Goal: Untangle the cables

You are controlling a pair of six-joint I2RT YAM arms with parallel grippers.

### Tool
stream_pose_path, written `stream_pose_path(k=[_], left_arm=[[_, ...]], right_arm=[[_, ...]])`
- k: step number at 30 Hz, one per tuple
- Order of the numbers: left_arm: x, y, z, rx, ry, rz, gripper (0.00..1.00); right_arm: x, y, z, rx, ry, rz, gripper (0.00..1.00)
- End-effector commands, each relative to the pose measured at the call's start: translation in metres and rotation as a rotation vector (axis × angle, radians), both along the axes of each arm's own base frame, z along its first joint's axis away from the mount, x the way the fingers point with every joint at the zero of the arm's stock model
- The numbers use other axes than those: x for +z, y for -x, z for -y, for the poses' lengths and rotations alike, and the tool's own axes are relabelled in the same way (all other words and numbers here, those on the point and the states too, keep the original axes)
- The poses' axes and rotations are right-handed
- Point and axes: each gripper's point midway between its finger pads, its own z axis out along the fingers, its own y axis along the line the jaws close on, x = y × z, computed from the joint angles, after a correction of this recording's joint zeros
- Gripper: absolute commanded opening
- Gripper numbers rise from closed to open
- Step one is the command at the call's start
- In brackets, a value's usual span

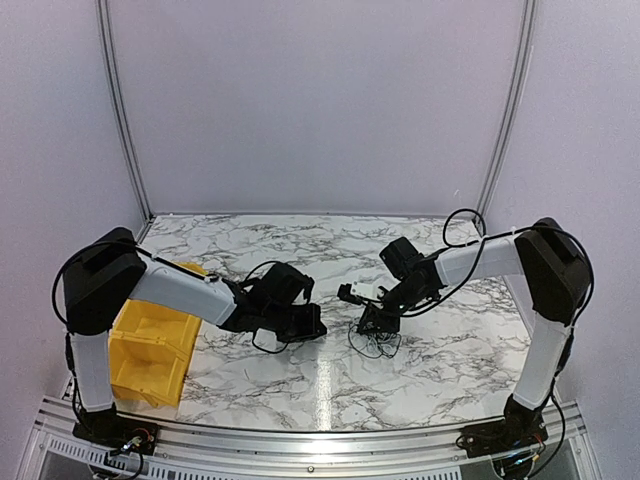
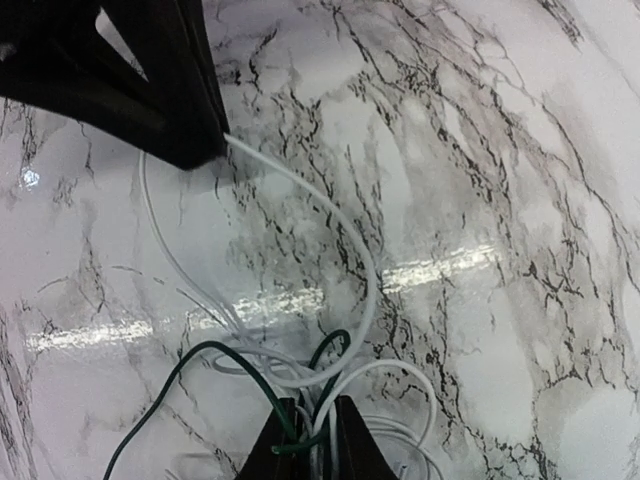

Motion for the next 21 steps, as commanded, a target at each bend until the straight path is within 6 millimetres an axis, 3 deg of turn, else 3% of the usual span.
stream_pose_path(k=[1,5,12,21], left_arm=[[0.035,-0.015,-0.023,0.017,-0.05,0.108,0.0],[0.066,-0.026,-0.044,0.033,-0.092,0.181,0.0],[0.143,-0.042,-0.113,0.201,-0.13,0.354,0.0],[0.259,-0.032,-0.202,0.413,-0.106,0.618,0.0]], right_arm=[[-0.033,0.011,0.021,-0.003,0.123,-0.034,0.13],[-0.039,0.008,0.027,-0.025,0.144,-0.05,0.2],[-0.039,-0.001,0.038,-0.065,0.148,-0.067,0.23],[-0.036,-0.009,0.05,-0.112,0.12,-0.099,0.21]])
